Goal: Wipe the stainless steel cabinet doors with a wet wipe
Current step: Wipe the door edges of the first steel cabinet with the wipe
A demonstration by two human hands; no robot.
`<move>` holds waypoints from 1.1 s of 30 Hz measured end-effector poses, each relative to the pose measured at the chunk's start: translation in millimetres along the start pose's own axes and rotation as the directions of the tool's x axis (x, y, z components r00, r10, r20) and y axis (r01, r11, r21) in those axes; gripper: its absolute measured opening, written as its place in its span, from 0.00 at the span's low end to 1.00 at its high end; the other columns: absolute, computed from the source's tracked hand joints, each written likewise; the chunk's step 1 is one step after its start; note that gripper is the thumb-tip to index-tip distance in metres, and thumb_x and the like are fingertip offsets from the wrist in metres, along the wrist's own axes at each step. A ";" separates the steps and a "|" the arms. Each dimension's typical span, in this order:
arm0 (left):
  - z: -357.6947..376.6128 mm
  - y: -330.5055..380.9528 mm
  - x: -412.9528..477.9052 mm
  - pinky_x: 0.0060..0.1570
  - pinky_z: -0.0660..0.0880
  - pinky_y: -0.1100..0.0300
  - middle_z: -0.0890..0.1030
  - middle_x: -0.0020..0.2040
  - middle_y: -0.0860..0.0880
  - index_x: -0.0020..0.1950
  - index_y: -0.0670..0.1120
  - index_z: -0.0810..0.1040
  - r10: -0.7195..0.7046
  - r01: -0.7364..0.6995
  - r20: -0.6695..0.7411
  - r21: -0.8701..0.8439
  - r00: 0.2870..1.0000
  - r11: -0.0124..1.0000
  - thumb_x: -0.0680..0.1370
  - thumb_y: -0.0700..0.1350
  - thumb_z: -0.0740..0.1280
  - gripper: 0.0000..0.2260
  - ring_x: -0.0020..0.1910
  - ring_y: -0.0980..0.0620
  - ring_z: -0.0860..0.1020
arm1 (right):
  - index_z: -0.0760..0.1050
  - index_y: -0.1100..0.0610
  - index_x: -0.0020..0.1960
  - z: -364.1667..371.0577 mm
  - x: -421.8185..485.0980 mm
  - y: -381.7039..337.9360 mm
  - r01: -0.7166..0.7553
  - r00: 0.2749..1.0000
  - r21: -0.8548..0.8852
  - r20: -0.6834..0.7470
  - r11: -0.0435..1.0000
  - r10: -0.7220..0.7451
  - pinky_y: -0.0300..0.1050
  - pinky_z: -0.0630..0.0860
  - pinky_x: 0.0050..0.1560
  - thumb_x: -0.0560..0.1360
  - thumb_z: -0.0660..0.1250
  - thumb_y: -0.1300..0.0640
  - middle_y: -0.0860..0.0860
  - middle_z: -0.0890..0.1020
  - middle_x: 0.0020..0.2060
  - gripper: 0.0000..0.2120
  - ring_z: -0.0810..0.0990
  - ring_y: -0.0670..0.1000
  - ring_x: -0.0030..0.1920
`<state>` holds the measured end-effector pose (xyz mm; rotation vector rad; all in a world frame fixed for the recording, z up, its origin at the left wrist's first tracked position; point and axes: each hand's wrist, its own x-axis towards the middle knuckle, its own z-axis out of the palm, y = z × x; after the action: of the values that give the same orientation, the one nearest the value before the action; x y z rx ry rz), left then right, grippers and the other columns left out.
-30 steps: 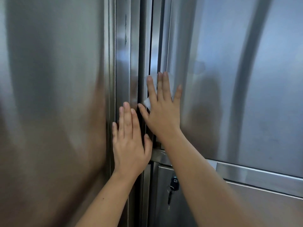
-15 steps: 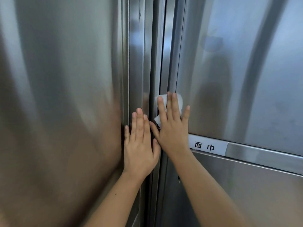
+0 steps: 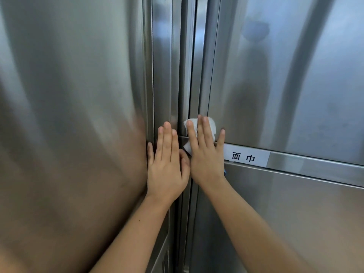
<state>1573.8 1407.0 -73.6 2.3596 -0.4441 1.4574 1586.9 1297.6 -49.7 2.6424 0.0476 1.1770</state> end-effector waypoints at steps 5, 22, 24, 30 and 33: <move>1.3 -0.5 0.9 0.67 0.53 0.43 0.52 0.74 0.40 0.73 0.37 0.57 0.002 -0.001 0.006 -0.012 1.000 1.000 0.73 0.45 0.56 0.29 0.74 0.46 0.50 | 0.35 0.53 0.74 -19.4 29.1 6.2 -0.015 0.991 0.163 -0.128 0.986 0.036 0.57 0.25 0.65 0.79 0.47 0.41 0.55 0.37 0.72 0.32 0.35 0.52 0.73; 2.2 -2.1 0.2 0.67 0.53 0.43 0.51 0.74 0.40 0.73 0.36 0.57 0.020 -0.021 -0.019 -0.021 1.000 1.000 0.72 0.45 0.57 0.30 0.74 0.47 0.48 | 0.34 0.53 0.74 -25.0 29.0 11.1 0.012 0.996 0.100 -0.093 0.995 -0.003 0.59 0.23 0.63 0.80 0.46 0.44 0.55 0.46 0.76 0.30 0.39 0.52 0.75; 2.4 -1.6 0.1 0.67 0.53 0.43 0.51 0.74 0.40 0.73 0.36 0.57 0.020 -0.020 -0.015 -0.020 1.000 1.000 0.73 0.45 0.57 0.30 0.74 0.47 0.48 | 0.34 0.53 0.74 -22.8 22.0 9.7 0.021 0.996 0.117 -0.090 0.993 -0.011 0.59 0.23 0.63 0.80 0.46 0.43 0.55 0.46 0.76 0.30 0.38 0.52 0.75; 2.5 -2.0 -0.9 0.69 0.52 0.45 0.50 0.74 0.41 0.74 0.38 0.53 0.008 -0.008 -0.002 -0.033 1.000 0.999 0.74 0.45 0.57 0.30 0.74 0.49 0.47 | 0.31 0.52 0.74 -7.4 -13.5 7.0 0.066 0.998 0.040 0.008 0.997 -0.067 0.62 0.24 0.63 0.79 0.43 0.41 0.56 0.39 0.75 0.31 0.29 0.53 0.71; 1.4 -2.4 -1.0 0.69 0.53 0.45 0.50 0.75 0.41 0.74 0.38 0.53 0.007 -0.007 0.014 -0.029 1.000 1.000 0.74 0.45 0.58 0.30 0.75 0.48 0.47 | 0.34 0.52 0.74 -11.0 -14.8 7.2 0.065 0.997 0.037 0.031 0.997 -0.066 0.62 0.25 0.63 0.78 0.41 0.41 0.56 0.41 0.76 0.31 0.30 0.53 0.71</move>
<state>1575.5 1408.6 -75.3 2.3491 -0.4741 1.4289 1568.3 1291.1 -51.7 2.6682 0.1494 1.1231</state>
